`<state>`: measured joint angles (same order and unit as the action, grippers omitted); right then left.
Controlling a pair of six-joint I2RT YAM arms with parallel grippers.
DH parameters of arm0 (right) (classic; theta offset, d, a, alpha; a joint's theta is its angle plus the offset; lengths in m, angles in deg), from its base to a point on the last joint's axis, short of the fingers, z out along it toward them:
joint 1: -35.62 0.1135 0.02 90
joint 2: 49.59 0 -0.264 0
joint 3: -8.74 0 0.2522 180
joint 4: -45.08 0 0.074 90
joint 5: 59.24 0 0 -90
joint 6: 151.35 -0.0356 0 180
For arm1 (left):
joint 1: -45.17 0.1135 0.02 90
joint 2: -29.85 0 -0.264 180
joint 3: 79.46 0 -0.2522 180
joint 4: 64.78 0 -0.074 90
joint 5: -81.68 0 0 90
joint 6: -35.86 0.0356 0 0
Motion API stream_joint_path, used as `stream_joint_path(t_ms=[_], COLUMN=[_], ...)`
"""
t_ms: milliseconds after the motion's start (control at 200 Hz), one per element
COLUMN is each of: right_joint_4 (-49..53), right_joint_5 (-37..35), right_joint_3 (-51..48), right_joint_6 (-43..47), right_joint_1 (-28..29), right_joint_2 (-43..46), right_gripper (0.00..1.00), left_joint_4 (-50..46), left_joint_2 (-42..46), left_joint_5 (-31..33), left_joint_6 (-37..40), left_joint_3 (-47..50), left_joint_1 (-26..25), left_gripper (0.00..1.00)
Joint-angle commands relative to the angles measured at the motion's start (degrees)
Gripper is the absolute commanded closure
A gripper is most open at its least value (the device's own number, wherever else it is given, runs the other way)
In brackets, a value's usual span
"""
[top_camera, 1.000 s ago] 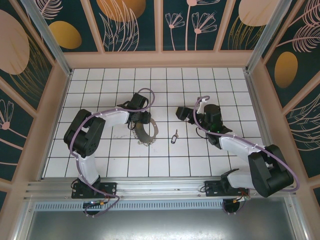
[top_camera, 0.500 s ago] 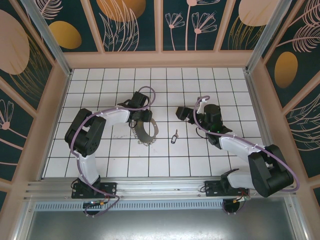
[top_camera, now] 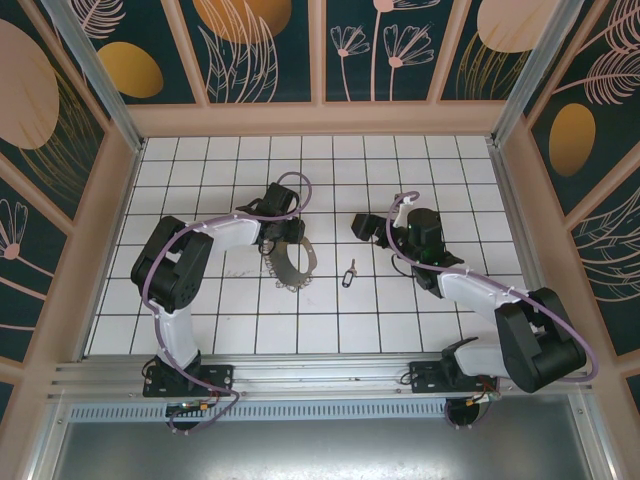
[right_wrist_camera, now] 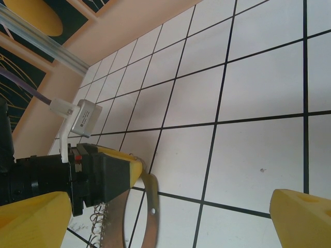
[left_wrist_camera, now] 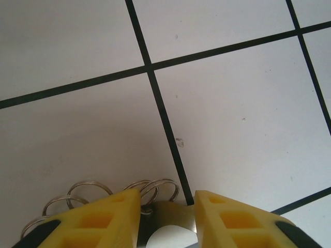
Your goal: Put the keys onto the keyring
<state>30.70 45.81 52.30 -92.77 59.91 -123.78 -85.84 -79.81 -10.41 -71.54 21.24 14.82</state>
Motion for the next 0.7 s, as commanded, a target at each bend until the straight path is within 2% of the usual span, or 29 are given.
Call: stream_joint_path(t_ms=[0, 571, 696], right_joint_4=[-2.42, -2.13, -2.09], right_joint_5=[-0.02, -0.02, -0.02], right_joint_3=[-0.66, -0.45, -0.47], right_joint_6=[0.70, 0.75, 0.83], right_joint_1=[-0.23, -0.29, -0.28], right_joint_2=[-0.51, -0.43, -0.29], right_gripper=[0.01, 0.01, 0.01], left_joint_4=[0.99, 1.31, 1.50], left_joint_2=[-0.59, -1.85, -1.29], left_joint_5=[0.49, 1.22, 3.27], left_joint_6=[0.45, 1.28, 0.96], left_joint_3=[-0.03, 0.50, 1.23], left_joint_1=[-0.20, -0.24, -0.23], left_gripper=[0.68, 0.69, 0.66])
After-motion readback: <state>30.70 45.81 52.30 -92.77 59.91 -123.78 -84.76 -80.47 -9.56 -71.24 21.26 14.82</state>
